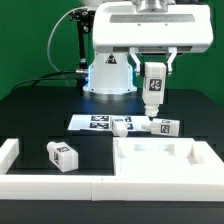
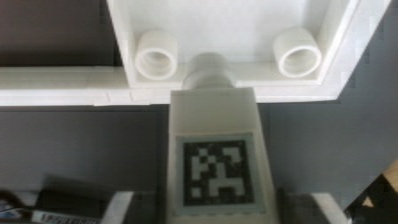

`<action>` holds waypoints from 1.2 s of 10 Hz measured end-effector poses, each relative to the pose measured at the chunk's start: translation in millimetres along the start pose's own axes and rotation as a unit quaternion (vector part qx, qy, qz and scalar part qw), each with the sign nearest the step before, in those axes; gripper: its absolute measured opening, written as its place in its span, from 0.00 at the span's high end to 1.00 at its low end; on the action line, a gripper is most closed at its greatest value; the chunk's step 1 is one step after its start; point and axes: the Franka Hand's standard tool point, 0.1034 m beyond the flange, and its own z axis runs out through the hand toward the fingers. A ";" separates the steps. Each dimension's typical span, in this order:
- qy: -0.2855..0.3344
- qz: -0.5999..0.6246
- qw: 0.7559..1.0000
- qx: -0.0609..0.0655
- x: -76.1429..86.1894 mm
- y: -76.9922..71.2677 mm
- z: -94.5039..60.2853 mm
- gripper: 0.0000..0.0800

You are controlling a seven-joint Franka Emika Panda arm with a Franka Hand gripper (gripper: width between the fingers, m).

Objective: Assemble one leg

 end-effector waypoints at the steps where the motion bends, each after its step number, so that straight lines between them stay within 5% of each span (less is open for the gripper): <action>1: 0.015 0.001 1.000 0.002 20.9 -7.2 11.9 0.64; 3: 0.025 0.014 1.000 0.012 28.5 -31.2 21.8 0.64; 7: 0.026 0.008 1.000 0.010 27.4 -30.1 25.7 0.64; 9: 0.029 -0.003 1.000 0.011 23.8 -42.1 49.4 0.64; 12: 0.029 -0.006 1.000 0.010 22.7 -41.8 53.0 0.64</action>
Offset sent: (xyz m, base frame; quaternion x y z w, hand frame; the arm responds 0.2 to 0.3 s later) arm 0.0000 0.0000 0.0000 0.0000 0.0000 0.0000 1.0000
